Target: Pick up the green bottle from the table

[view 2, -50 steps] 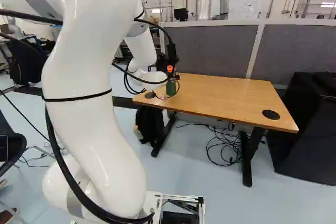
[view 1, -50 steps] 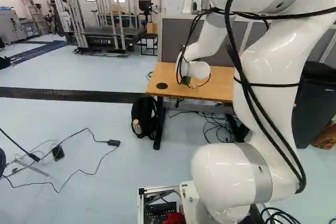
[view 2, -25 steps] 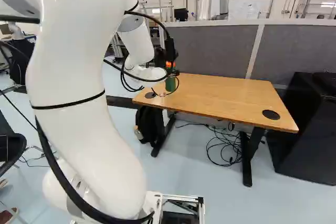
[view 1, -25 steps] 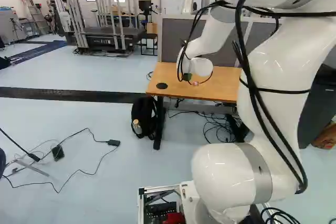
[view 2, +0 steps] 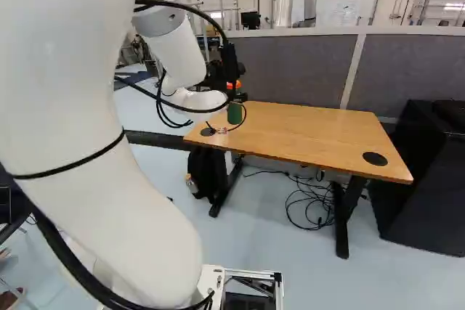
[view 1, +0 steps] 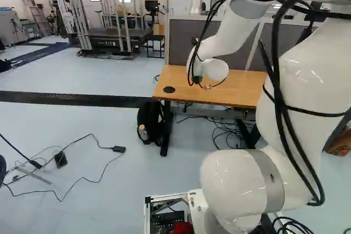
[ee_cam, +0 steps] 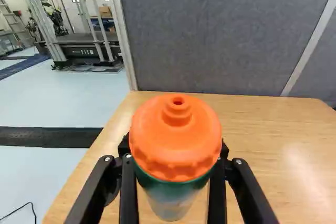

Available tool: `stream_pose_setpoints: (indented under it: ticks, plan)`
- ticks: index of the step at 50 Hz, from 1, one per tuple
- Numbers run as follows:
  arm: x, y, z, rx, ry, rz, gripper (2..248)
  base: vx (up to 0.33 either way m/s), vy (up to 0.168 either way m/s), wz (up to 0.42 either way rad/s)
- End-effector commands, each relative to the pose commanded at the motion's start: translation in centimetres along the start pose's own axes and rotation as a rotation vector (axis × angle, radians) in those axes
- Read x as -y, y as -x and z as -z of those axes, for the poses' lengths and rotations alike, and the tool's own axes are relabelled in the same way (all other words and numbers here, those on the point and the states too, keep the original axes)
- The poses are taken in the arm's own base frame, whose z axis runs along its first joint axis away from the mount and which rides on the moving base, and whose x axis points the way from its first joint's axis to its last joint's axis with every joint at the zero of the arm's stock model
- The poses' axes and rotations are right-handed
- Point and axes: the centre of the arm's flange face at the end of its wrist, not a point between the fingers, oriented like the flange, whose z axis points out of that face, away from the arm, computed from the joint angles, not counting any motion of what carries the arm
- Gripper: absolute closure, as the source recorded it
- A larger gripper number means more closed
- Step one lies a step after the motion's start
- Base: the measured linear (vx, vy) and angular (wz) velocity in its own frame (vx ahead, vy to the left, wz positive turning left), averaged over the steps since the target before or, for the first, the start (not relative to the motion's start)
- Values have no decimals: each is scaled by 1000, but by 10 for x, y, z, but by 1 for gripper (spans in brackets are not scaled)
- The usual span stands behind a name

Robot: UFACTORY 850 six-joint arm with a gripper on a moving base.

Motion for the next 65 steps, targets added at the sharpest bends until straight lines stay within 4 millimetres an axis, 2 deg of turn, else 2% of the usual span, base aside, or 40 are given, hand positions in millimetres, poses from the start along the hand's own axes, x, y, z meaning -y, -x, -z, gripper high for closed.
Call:
stream_pose_setpoints:
  ticks: [18,42,65]
  plan:
    - [-4,-7,41,-41,3,-3,236,0,0,0]
    - [-9,5,86,-58,10,-6,236,0,0,0]
    - [-6,17,91,-44,-2,2,236,0,0,0]
